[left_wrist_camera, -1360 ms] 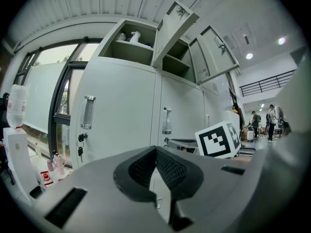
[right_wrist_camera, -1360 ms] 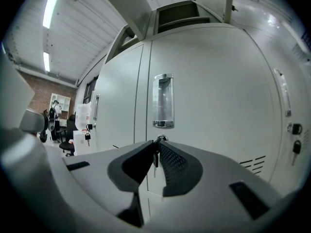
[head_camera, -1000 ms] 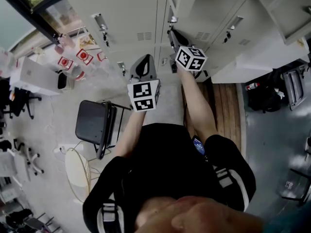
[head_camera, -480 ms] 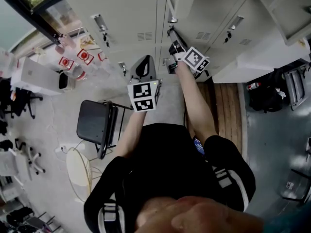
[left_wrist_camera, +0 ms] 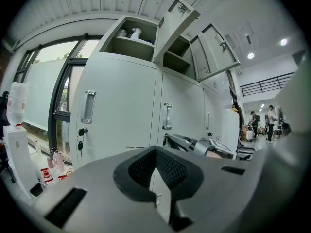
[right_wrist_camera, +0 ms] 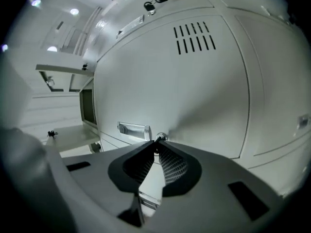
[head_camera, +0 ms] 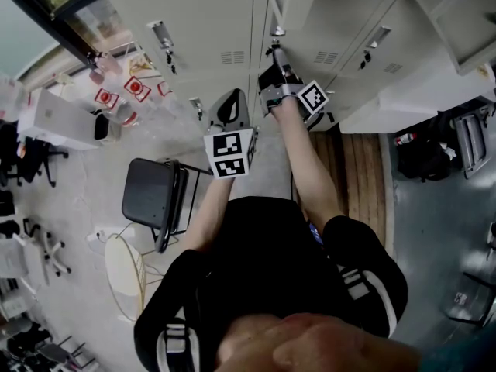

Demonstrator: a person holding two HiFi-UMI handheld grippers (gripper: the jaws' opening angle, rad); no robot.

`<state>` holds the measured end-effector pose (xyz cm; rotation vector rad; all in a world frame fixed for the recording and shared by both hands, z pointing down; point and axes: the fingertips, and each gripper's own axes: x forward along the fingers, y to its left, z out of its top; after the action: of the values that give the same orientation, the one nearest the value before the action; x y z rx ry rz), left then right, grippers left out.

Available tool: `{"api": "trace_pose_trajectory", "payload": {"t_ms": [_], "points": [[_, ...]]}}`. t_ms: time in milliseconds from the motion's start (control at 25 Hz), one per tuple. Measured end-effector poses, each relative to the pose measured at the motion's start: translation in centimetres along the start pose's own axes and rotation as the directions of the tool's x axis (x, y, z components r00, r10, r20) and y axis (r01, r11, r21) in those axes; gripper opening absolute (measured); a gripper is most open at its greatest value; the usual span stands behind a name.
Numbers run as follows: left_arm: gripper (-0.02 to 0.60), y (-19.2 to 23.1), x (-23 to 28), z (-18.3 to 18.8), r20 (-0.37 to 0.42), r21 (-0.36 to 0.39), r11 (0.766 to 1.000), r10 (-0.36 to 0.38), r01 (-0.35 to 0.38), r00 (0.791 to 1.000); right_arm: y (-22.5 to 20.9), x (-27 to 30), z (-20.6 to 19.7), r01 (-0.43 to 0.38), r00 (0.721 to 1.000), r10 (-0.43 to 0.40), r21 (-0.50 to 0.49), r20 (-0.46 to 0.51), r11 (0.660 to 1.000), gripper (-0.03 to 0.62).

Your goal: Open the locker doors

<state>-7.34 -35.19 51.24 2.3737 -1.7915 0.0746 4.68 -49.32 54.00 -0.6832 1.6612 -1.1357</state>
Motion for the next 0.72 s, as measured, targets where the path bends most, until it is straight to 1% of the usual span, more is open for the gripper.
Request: {"api": "trace_pose_trajectory", "payload": {"t_ms": [80,120,280,360,440,520,640,720], "points": [[0.009,0.0,-0.1,-0.1,-0.003,-0.003,1.000,0.001,-0.001,1.000,-0.1,0.0,0.0,-0.011,1.000,0.010,0.033,0.015,0.999,0.043],[0.009,0.0,-0.1,-0.1,-0.003,-0.004,1.000,0.000,0.000,1.000,-0.2,0.0,0.0,-0.012,1.000,0.011,0.031,0.012,0.999,0.043],[0.009,-0.1,-0.2,0.0,0.003,-0.006,1.000,-0.002,0.002,1.000,0.0,0.0,0.1,-0.001,0.999,-0.001,-0.048,-0.036,0.999,0.043],[0.009,-0.2,-0.3,-0.2,-0.002,-0.011,1.000,-0.003,0.003,1.000,0.3,0.0,0.2,-0.002,0.999,-0.004,-0.110,-0.053,0.994,0.044],[0.009,-0.4,-0.3,-0.1,0.000,-0.015,1.000,-0.008,0.008,1.000,0.5,-0.1,0.2,0.012,0.997,-0.028,-0.200,-0.075,0.980,0.046],[0.009,-0.7,-0.5,0.1,0.006,-0.019,1.000,-0.015,0.015,1.000,0.6,-0.3,0.2,0.031,0.993,-0.062,-0.284,-0.102,0.958,0.073],[0.009,-1.0,-0.6,0.4,0.016,-0.016,1.000,-0.024,0.024,1.000,0.8,-0.7,0.4,0.057,0.987,-0.109,-0.383,-0.118,0.922,0.118],[0.009,-1.1,-0.7,0.4,0.017,-0.011,1.000,-0.027,0.027,0.999,1.3,-0.9,0.7,0.050,0.986,-0.115,-0.438,-0.124,0.898,0.124]]}}
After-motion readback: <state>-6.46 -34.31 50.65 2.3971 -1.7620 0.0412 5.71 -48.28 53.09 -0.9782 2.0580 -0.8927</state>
